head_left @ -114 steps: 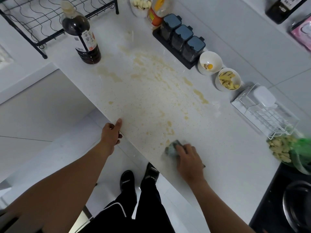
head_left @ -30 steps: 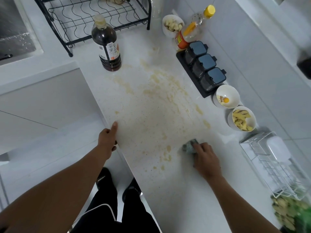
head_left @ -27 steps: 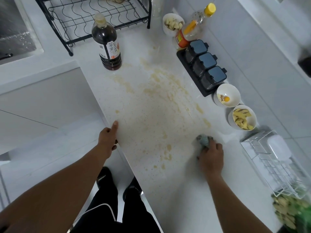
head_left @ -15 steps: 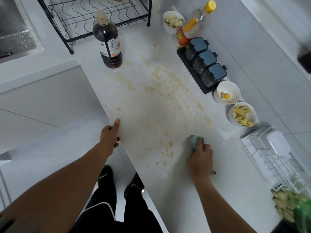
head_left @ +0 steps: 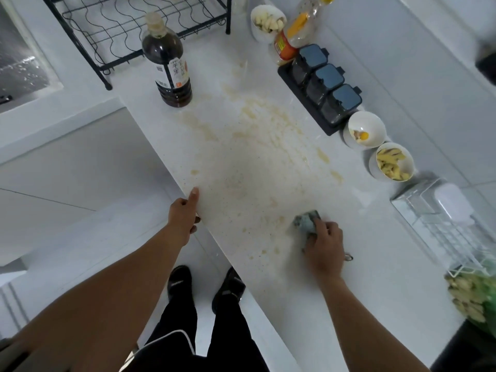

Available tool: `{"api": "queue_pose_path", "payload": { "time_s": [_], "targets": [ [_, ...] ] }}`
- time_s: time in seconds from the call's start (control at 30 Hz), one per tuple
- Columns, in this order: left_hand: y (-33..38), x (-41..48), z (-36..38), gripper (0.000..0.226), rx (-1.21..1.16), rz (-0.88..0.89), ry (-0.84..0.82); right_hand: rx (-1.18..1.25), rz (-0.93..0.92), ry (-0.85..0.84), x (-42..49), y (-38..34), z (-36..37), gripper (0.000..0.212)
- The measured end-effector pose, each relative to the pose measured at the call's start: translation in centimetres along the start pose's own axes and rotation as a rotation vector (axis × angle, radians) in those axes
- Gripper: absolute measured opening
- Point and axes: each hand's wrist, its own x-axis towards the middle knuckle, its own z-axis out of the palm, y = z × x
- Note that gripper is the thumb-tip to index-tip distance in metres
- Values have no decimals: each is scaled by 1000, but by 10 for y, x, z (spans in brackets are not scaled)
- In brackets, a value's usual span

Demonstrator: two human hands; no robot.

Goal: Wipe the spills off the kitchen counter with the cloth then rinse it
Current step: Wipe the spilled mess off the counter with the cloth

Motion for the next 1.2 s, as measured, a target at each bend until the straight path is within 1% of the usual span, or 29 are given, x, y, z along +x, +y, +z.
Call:
{"api": "queue_pose_path", "payload": {
  "time_s": [0.03, 0.07, 0.1, 0.17, 0.2, 0.23, 0.3, 0.33, 0.37, 0.43, 0.47, 0.5, 0.53, 0.6, 0.63, 0.67, 0.73, 0.77, 0.8, 0.83, 0.87, 0.9, 0.93, 1.0, 1.03, 1.07, 1.13, 1.17, 1.2],
  "targets": [
    [0, 0, 0, 54, 6, 2, -6, 21, 180, 45, -1, -10, 2, 42],
    [0, 0, 0, 53, 6, 3, -11, 10, 199, 59, -5, -23, 5, 45],
    [0, 0, -1, 53, 10, 5, -17, -23, 70, 36, -11, -33, 9, 46],
    [0, 1, -3, 53, 31, 14, -31, -107, -315, -36, -20, -35, 11, 41],
    [0, 2, -4, 54, 43, 25, -40, -107, -369, -61, -21, -31, 9, 40],
    [0, 3, -5, 54, 54, 37, -49, -75, -278, -76, -21, -26, 6, 39],
    [2, 5, -9, 55, 87, 54, -69, -12, 110, 7, -24, -24, 7, 46],
    [2, 6, -10, 55, 101, 56, -75, -24, 196, 22, -28, -35, 6, 49],
    [2, 7, -11, 56, 108, 57, -85, -59, 129, 3, -36, -47, 8, 49],
    [4, 7, -12, 56, 120, 62, -99, -131, -285, -108, -51, -53, 10, 44],
    [4, 7, -13, 56, 126, 63, -108, -136, -414, -145, -50, -48, 7, 41],
    [5, 7, -14, 55, 129, 64, -117, -121, -394, -167, -48, -44, 4, 40],
    [6, 8, -15, 55, 129, 63, -127, -75, -226, -150, -47, -42, 2, 39],
    [8, 8, -18, 53, 136, 60, -144, -16, 190, -20, -51, -48, 2, 41],
    [8, 8, -18, 52, 145, 60, -149, -44, 218, -8, -57, -60, 3, 42],
    [9, 8, -18, 52, 155, 59, -150, -88, 95, -53, -65, -71, 6, 44],
    [9, 9, -19, 52, 181, 66, -153, -170, -322, -138, -78, -70, 9, 43],
    [9, 10, -20, 52, 197, 72, -159, -171, -334, -189, -79, -67, 6, 41],
    [10, 10, -21, 52, 209, 77, -165, -134, -187, -206, -79, -64, 3, 40],
    [11, 10, -21, 52, 218, 78, -172, -104, 18, -156, -79, -64, 3, 41],
    [11, 10, -22, 52, 225, 72, -179, -109, 160, -105, -82, -70, 3, 44],
    [12, 9, -22, 53, 232, 64, -185, -127, 156, -98, -86, -81, 5, 48],
    [13, 8, -22, 54, 240, 56, -192, -138, 20, -148, -92, -93, 7, 49],
    [15, 7, -22, 55, 260, 39, -202, -171, -359, -200, -98, -93, 11, 43],
    [16, 8, -23, 55, 276, 37, -209, -151, -356, -236, -95, -90, 10, 40],
    [17, 8, -24, 56, 293, 38, -216, -106, -198, -257, -92, -87, 8, 41],
    [19, 10, -26, 56, 323, 48, -229, -64, 183, -133, -92, -87, 11, 47],
    [20, 10, -27, 56, 336, 53, -236, -79, 218, -104, -95, -97, 13, 49],
    [20, 10, -27, 55, 344, 54, -240, -104, 108, -128, -99, -107, 14, 48]
  ]
}}
